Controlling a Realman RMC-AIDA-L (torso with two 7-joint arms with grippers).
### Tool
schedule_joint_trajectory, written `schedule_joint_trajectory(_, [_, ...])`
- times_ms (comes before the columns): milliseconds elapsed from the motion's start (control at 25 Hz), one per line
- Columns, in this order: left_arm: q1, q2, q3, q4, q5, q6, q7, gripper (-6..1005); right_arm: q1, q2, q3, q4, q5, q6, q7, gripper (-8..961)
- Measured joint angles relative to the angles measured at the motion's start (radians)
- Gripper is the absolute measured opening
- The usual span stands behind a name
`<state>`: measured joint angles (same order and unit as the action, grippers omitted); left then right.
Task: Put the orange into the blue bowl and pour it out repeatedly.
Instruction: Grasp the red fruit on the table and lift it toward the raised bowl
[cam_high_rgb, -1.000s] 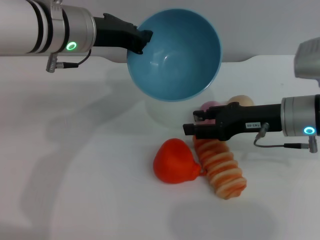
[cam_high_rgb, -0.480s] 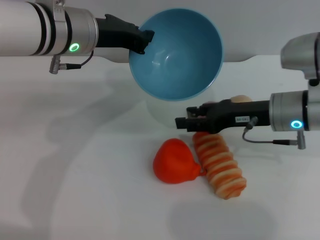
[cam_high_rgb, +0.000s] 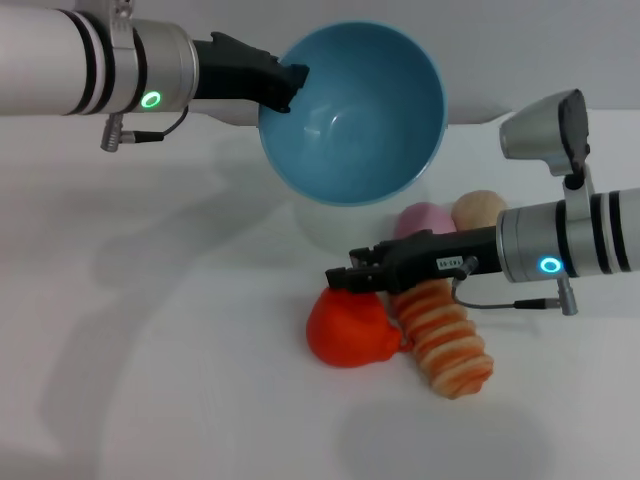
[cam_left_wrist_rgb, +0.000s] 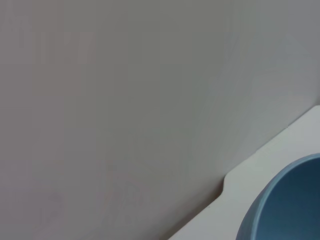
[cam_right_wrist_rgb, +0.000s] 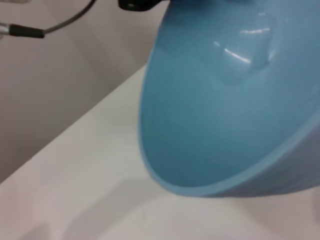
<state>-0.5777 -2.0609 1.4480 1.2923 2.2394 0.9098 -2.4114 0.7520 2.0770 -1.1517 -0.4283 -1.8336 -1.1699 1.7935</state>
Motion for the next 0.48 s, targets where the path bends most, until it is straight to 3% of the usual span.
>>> schedule_joint_trajectory(480, [0.001,0.000,0.024,-0.009,0.001,-0.007,0.002,-1,-0.020,-0.004,-0.071,0.038,-0.009,0.009,0.042,505])
